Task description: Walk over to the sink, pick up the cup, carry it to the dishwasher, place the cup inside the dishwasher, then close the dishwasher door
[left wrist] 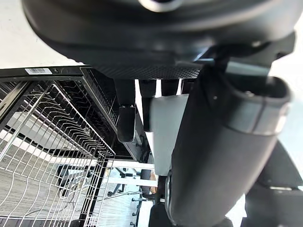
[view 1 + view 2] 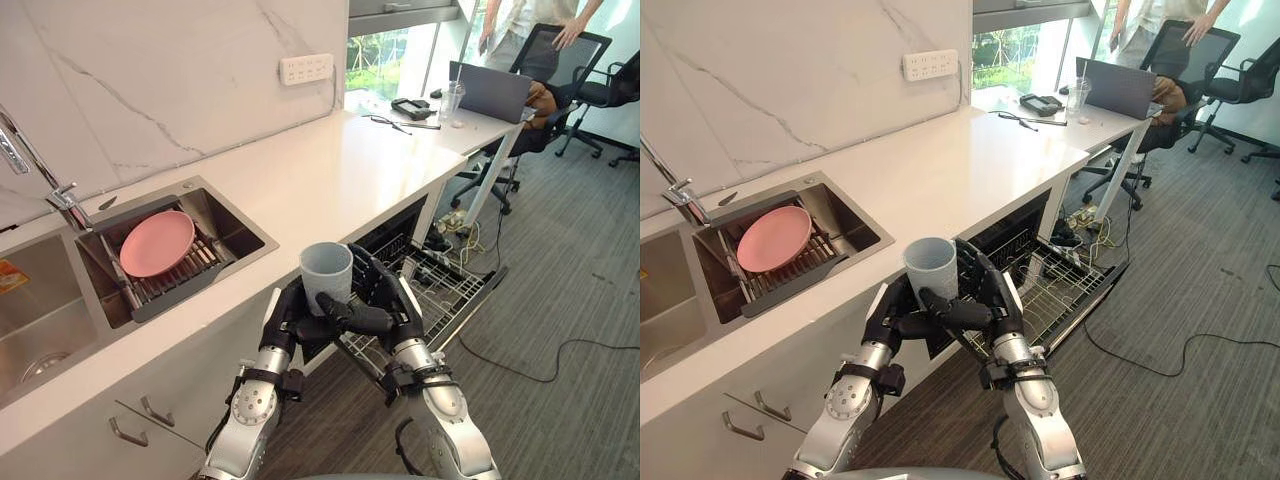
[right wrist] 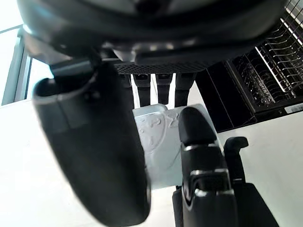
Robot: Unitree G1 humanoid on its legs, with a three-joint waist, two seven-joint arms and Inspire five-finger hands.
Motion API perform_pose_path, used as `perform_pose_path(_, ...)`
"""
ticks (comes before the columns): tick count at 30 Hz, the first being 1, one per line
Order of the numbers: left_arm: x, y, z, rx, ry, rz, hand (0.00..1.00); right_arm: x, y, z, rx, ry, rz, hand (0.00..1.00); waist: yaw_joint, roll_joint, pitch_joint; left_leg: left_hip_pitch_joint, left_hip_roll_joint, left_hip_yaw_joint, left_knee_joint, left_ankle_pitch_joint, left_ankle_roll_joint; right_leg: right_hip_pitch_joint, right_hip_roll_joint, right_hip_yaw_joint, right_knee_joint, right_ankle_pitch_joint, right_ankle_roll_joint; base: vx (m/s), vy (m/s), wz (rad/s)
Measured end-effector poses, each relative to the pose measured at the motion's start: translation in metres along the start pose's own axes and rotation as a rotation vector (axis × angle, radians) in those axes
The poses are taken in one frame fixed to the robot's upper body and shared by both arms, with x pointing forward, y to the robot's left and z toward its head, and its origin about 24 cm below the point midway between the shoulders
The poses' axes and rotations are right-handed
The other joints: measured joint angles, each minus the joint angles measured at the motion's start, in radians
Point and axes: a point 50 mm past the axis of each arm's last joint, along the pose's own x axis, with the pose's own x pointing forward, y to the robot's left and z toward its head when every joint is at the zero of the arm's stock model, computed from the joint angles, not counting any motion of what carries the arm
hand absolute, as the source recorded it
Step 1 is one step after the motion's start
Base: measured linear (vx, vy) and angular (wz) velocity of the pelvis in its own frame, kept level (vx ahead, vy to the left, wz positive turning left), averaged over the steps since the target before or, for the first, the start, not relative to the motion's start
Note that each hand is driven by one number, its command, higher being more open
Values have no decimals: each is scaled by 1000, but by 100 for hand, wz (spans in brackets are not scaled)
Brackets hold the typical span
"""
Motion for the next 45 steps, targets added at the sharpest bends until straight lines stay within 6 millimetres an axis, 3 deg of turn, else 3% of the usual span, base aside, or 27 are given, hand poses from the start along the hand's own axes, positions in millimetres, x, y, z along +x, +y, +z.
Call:
perform_pose_path(9,1,0,1,1,-2,-1,30,0,0,0,18,-3,4,30,0,-1,0,0,0,0,0,0,0,0,0,0,0,0,0,0,0,0)
perform_pose_path(10,1,0,1,0,-3,-1,90,0,0,0,20,-4,3,30,-1,-1,1,-1,0,0,0,0,0,0,0,0,-1,0,0,0,0,0)
perform_pose_path(24,4,-11,26,-56,-109,-18,90,2,-15,8,93,-63,-150,30,-1,-5,5,-5,0,-4,-1,-2,-1,0,-1,-6,-5,0,0,0,0,0)
perform_pose_path(33,1,12,56,-142,-245,72,90,-6,-43,18,69,-107,-305,30,0,-2,29,-5,0,-6,0,-2,-1,1,-1,-8,-5,0,0,0,0,0)
perform_pose_path(45,-17,19,34,-218,-161,89,90,-15,-63,30,64,-164,-412,30,-6,6,37,-5,0,-8,-3,-2,-1,2,-1,-13,-6,0,0,0,0,0)
